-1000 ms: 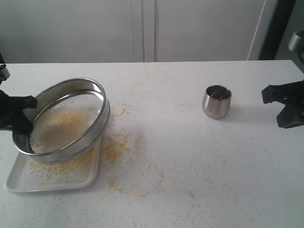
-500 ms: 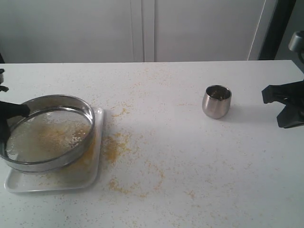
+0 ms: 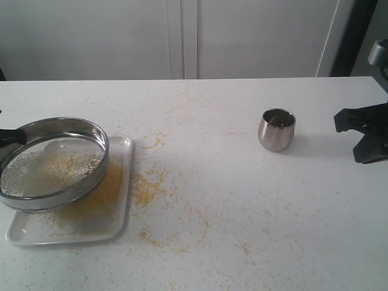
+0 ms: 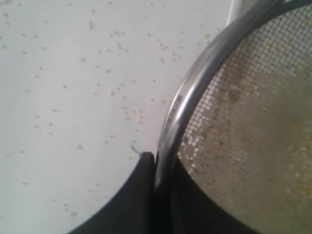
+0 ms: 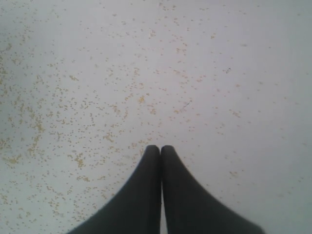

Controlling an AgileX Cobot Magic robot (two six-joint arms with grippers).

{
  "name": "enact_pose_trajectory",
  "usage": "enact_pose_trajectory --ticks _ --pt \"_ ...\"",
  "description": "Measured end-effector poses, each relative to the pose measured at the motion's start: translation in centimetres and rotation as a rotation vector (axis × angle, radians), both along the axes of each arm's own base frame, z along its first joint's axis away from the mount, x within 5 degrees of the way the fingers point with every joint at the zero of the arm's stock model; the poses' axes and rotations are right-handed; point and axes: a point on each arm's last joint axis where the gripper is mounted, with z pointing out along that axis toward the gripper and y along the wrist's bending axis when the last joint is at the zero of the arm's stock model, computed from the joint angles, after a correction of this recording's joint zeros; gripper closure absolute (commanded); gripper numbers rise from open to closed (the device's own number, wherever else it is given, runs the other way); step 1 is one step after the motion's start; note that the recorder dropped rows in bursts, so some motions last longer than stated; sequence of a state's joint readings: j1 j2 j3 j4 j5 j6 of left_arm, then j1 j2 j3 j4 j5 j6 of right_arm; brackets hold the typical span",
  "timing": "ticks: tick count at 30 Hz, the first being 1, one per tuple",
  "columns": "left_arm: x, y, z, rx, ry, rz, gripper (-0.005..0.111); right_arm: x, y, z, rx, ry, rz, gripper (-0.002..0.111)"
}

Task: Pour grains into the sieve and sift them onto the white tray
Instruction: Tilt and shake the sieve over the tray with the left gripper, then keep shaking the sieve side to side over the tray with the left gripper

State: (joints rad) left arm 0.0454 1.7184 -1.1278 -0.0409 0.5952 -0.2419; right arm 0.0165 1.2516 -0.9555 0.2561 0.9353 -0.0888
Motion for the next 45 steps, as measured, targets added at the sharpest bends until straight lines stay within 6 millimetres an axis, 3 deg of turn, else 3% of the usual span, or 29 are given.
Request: enact_pose_trajectory --ticks 5,10,12,13,14,18,22,25,27,31,33,37,39,45 --pt "0.0 -2.5 0.3 -0.059 -0.030 -0.199 0.107 0.0 0.0 0.0 0.000 0.000 0.000 0.108" --pt "0.1 -0.7 -0.2 -0.087 -0.005 -0.071 0.107 0.0 0.0 0.0 0.000 0.000 0.000 0.108" --pt "0.3 -2.3 -0.1 -0.130 -0.035 -0.174 0.107 0.0 0.0 0.0 0.000 0.000 0.000 0.108" --pt "0.1 -4.0 0.3 -0.122 -0.060 -0.291 0.107 0.0 0.0 0.0 0.000 0.000 0.000 0.108" --pt "0.0 -4.3 0.5 -0.099 -0.062 -0.313 0.107 0.0 0.0 0.0 0.000 0.000 0.000 0.108" --pt "-0.1 -0.5 0.2 0.021 -0.009 -0.075 0.107 0.0 0.0 0.0 0.000 0.000 0.000 0.108" --pt "-0.2 -3.2 0.8 0.042 -0.037 -0.233 0.107 0.0 0.0 0.0 0.000 0.000 0.000 0.108" --pt "-0.3 -0.9 0.6 0.038 -0.020 -0.049 0.107 0.0 0.0 0.0 0.000 0.000 0.000 0.108" --pt "-0.5 -0.7 0.3 0.005 -0.016 -0.039 0.107 0.0 0.0 0.0 0.000 0.000 0.000 0.108" --pt "-0.5 -4.0 0.4 -0.097 -0.057 -0.236 0.107 0.0 0.0 0.0 0.000 0.000 0.000 0.108" --pt "-0.5 -4.3 0.5 -0.098 -0.069 -0.264 0.107 0.0 0.0 0.0 0.000 0.000 0.000 0.108" --pt "-0.5 -1.0 0.1 -0.075 -0.052 -0.082 0.107 0.0 0.0 0.0 0.000 0.000 0.000 0.108" --pt "-0.6 -0.6 0.0 -0.080 -0.050 -0.066 0.107 0.0 0.0 0.0 0.000 0.000 0.000 0.108" --pt "-0.9 -4.9 0.6 -0.061 -0.097 -0.326 0.107 0.0 0.0 0.0 0.000 0.000 0.000 0.108"
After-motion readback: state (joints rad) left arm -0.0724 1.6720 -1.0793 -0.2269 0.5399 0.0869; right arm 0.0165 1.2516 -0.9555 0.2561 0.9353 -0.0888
